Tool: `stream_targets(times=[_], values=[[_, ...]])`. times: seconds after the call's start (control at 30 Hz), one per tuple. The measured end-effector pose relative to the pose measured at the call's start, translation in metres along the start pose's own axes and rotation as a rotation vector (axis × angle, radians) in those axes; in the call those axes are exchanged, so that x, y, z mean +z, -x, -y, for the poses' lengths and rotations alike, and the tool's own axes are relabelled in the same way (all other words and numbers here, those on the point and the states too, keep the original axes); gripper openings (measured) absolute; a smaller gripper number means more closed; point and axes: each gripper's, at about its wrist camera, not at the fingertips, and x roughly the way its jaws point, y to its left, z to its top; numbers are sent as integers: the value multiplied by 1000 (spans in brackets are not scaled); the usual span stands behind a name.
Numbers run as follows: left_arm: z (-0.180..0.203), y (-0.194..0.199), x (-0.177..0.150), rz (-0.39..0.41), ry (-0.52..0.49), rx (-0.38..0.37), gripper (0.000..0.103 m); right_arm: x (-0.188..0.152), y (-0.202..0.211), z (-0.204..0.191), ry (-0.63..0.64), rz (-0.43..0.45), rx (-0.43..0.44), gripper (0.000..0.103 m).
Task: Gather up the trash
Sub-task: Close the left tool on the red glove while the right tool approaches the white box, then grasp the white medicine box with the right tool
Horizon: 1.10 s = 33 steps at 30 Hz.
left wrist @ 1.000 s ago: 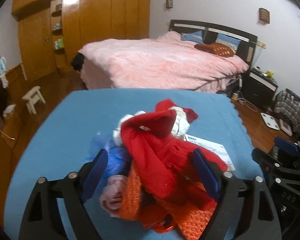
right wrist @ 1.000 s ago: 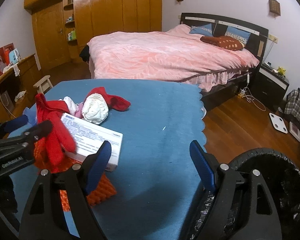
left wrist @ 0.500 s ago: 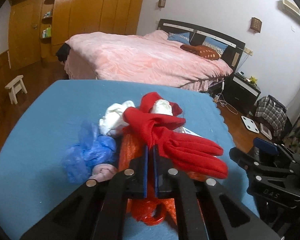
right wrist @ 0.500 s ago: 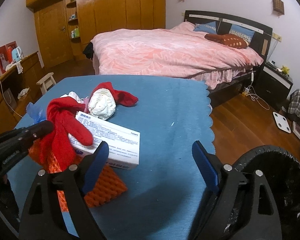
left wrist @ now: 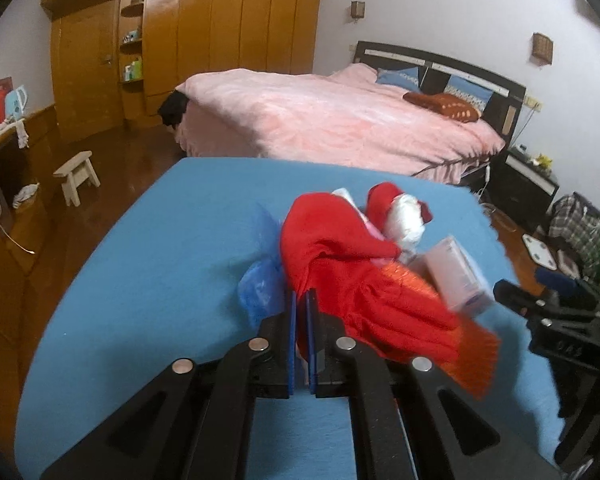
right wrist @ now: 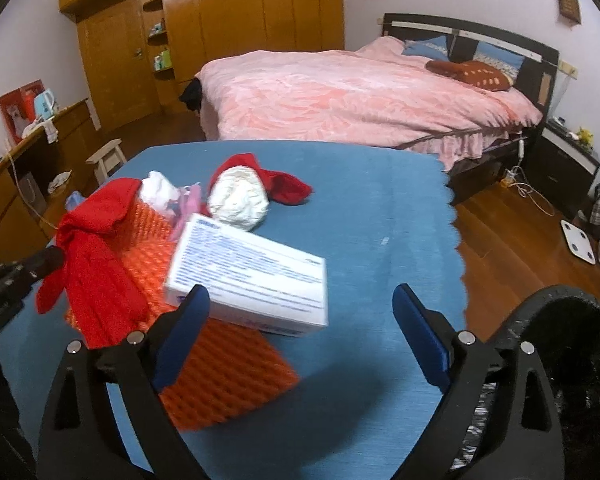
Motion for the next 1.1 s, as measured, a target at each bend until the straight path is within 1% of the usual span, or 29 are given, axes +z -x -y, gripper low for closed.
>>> stream_targets(times=[0.07,0.3,0.53,0.6,0.73,0.93,0.97,1.03,1.1], values=[[-1,-1,-1,-1,-8,-1,5,2,-2,-6,3,-2,12,91],[0,-6,0,-3,12,-25,5,9,-11,-16,-5,-18,33,92],[-5,-5,-1,-4,20,-19,5,16,-8,-23,-4,4,51,92],[-6,-6,-1,-4,20,-21,5,17,-11,-25,-1,-3,53,92],[-3,-6,-2,-8,14,-27,5,15,-18,-26,1,-24,30,92],[-1,-6,-1,-12,16,-38,5,1,-9,-10,27,-49,-19,92],[-1,-6,0,-12,14,-39,5,-2,-8,-7,31,-53,-32,92],[2,-7,-1,-14,9,-43,5,-9,-6,2,55,-76,-95,92],[6,-8,-1,-17,5,-47,5,-13,-4,13,47,-94,-128,92]])
